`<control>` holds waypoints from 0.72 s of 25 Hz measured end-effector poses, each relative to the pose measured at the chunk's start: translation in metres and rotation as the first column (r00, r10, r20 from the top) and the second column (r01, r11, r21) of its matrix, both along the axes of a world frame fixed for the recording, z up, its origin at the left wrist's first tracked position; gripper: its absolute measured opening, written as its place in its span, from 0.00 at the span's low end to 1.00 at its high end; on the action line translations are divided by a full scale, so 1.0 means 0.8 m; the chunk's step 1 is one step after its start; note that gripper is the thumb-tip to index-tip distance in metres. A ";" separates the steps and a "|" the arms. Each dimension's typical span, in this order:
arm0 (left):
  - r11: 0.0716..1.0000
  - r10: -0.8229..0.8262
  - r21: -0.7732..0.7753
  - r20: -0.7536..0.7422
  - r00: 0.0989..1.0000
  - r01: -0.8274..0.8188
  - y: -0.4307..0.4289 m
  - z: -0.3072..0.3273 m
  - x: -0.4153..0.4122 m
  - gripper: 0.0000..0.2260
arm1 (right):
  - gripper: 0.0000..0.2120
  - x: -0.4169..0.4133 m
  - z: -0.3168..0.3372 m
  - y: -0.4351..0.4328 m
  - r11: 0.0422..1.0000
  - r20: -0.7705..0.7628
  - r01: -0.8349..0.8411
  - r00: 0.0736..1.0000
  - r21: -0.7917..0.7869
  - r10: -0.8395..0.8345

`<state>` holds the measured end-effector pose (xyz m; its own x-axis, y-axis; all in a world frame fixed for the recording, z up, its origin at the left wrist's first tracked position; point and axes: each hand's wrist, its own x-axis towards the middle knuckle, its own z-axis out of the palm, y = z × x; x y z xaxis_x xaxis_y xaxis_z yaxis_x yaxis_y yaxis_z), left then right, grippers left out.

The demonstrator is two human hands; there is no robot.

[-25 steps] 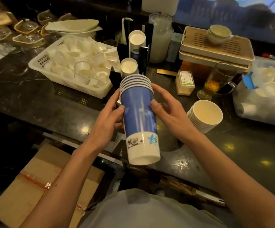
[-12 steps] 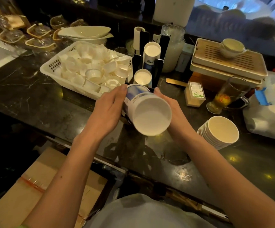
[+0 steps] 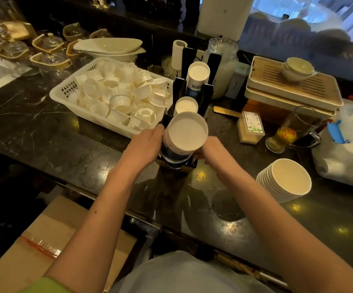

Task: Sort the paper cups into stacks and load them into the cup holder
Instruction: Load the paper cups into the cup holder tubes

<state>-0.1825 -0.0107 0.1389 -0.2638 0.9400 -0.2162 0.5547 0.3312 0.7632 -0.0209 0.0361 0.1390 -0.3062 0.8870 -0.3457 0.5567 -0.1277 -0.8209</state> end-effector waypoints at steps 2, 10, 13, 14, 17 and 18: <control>0.998 -0.016 -0.065 0.108 0.994 0.023 0.009 -0.021 -0.008 0.18 | 0.18 -0.003 -0.015 -0.001 0.998 0.014 0.018 1.000 -0.065 -0.017; 0.935 0.108 -0.350 0.417 0.903 0.050 0.015 -0.024 -0.005 0.28 | 0.28 0.006 -0.030 -0.003 0.970 0.005 -0.034 0.999 -0.241 0.036; 0.992 0.079 -0.127 0.434 0.897 -0.026 0.006 -0.034 0.001 0.25 | 0.27 0.011 -0.020 -0.012 0.986 -0.039 -0.098 0.995 -0.135 0.094; 0.999 0.037 0.005 0.401 0.916 -0.042 -0.001 -0.040 0.005 0.23 | 0.25 0.016 -0.016 -0.014 0.990 -0.086 -0.139 0.987 -0.037 0.136; 0.956 -0.066 0.294 0.215 0.974 -0.001 -0.021 -0.057 0.008 0.19 | 0.15 0.023 -0.013 -0.019 0.941 -0.083 -0.256 0.956 0.224 0.280; 0.947 -0.073 0.321 0.181 0.981 0.011 -0.024 -0.062 0.008 0.18 | 0.16 0.022 -0.019 -0.019 0.924 -0.037 -0.272 0.956 0.268 0.292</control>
<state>-0.1765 -0.0298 0.0889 -0.2059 0.9771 0.0533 0.3993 0.0342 0.9162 -0.0031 0.0211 0.1241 -0.5726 0.8155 -0.0840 0.4744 0.2461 -0.8452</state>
